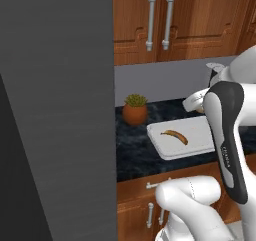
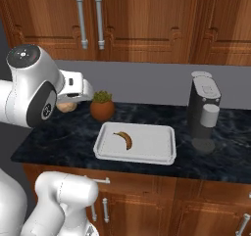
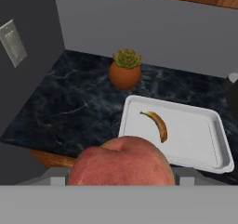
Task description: Pick the banana and peach from the fridge and place them inside the tupperware on the counter.
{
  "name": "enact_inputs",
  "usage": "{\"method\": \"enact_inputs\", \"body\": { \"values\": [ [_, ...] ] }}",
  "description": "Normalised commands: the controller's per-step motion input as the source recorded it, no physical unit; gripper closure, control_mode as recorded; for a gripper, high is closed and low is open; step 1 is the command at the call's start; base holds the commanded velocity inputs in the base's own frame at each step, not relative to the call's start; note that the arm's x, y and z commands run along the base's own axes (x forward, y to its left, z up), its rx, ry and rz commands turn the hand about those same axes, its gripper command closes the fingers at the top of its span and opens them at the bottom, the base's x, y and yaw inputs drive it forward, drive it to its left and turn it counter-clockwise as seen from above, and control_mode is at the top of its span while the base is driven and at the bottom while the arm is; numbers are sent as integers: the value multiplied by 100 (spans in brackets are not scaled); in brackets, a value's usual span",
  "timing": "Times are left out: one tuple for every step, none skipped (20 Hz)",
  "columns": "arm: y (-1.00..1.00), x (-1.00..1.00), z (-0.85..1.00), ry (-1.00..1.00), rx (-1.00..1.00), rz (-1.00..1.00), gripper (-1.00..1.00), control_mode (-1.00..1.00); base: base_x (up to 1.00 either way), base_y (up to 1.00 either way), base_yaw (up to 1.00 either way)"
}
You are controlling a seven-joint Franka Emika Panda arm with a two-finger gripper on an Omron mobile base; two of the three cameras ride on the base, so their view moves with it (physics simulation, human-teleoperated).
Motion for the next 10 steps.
{"method": "enact_inputs", "body": {
  "values": [
    [0, 0, 0, 0, 0, 0, 100, 100, 6, -9, -6],
    [0, 0, 0, 0, 0, 0, 100, 100, 5, -8, -6],
    [-8, 6, -48, 0, 0, -6, 100, -100, 0, 0, 0],
    [-9, 9, -48, 0, 0, -7, 100, -100, 0, 0, 0],
    [-16, 10, -50, 0, 0, -7, 100, -100, 0, 0, 0],
    [-19, 12, -51, 0, 0, -6, 100, -100, 0, 0, 0],
    [-24, 14, -51, 0, 0, -5, 100, -100, 0, 0, 0],
    [-25, 14, -51, 0, 0, -5, 100, -100, 0, 0, 0],
    [-31, 16, -50, 0, 0, -5, 100, -100, 0, 0, 0],
    [-36, 17, -51, 0, 0, -4, 100, -100, 0, 0, 0]
  ]
}}
